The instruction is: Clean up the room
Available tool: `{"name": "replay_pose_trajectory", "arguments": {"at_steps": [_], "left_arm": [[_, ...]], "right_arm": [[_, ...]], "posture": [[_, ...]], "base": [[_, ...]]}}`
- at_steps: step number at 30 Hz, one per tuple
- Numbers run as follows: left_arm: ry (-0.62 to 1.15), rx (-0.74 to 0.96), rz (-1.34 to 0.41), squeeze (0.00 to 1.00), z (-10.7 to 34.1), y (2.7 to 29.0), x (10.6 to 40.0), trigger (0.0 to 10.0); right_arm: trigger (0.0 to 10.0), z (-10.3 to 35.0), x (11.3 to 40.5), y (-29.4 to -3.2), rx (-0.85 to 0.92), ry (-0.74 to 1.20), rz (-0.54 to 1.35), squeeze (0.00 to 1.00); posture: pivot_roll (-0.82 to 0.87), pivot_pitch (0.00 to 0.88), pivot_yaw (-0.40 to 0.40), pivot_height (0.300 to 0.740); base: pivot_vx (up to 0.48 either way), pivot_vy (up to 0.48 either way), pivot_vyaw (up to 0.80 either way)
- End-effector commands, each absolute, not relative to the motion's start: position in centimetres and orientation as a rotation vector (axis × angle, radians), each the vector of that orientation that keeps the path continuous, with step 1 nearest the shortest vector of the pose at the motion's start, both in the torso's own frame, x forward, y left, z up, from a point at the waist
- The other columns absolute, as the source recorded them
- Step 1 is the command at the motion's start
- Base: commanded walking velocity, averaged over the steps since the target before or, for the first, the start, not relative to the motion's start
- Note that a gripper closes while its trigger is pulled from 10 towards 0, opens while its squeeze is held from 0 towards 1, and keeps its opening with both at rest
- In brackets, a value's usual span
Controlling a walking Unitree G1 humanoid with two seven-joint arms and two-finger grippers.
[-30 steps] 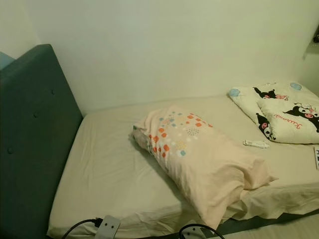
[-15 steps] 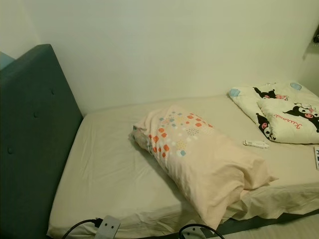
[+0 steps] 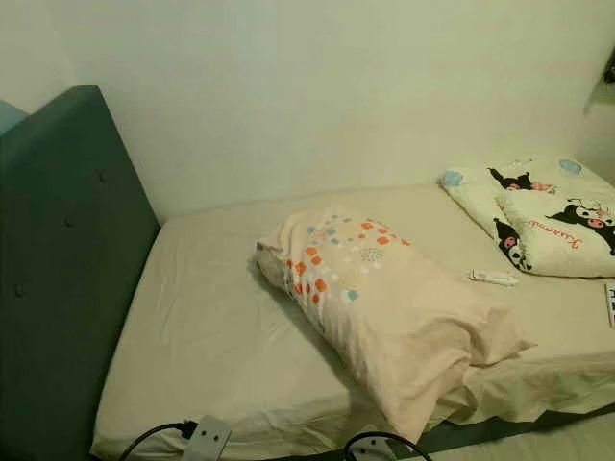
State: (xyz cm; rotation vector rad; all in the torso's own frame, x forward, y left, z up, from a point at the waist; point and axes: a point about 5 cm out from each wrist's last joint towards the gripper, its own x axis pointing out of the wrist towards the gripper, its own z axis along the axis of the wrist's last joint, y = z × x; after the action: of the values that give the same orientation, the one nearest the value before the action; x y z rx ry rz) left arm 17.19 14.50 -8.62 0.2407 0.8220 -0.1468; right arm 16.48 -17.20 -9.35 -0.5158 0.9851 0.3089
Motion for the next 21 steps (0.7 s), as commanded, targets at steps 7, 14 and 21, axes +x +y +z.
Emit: {"name": "replay_pose_trajectory", "arguments": {"at_steps": [7, 14, 21], "left_arm": [[0.848, 0.273, -0.146, 0.00, -8.88, 15.21, 16.72, 10.0], [0.848, 0.274, -0.143, 0.00, -8.88, 15.31, 16.71, 10.0], [0.850, 0.277, -0.145, 0.00, -8.89, 15.36, 16.70, 10.0]], "right_arm": [[10.0, -9.34, 16.51, -16.97, -0.521, 0.979, 0.321, 0.00], [10.0, -9.28, 16.69, -16.84, -0.524, 0.974, 0.325, 0.00], [10.0, -9.29, 16.69, -16.79, -0.525, 0.974, 0.326, 0.00]], "posture": [[-0.06, 0.000, 0.016, 0.727], [-0.06, 0.000, 0.016, 0.727], [-0.05, 0.000, 0.013, 0.727]], "base": [[0.000, 0.000, 0.00], [0.000, 0.000, 0.00], [0.000, 0.000, 0.00]]}}
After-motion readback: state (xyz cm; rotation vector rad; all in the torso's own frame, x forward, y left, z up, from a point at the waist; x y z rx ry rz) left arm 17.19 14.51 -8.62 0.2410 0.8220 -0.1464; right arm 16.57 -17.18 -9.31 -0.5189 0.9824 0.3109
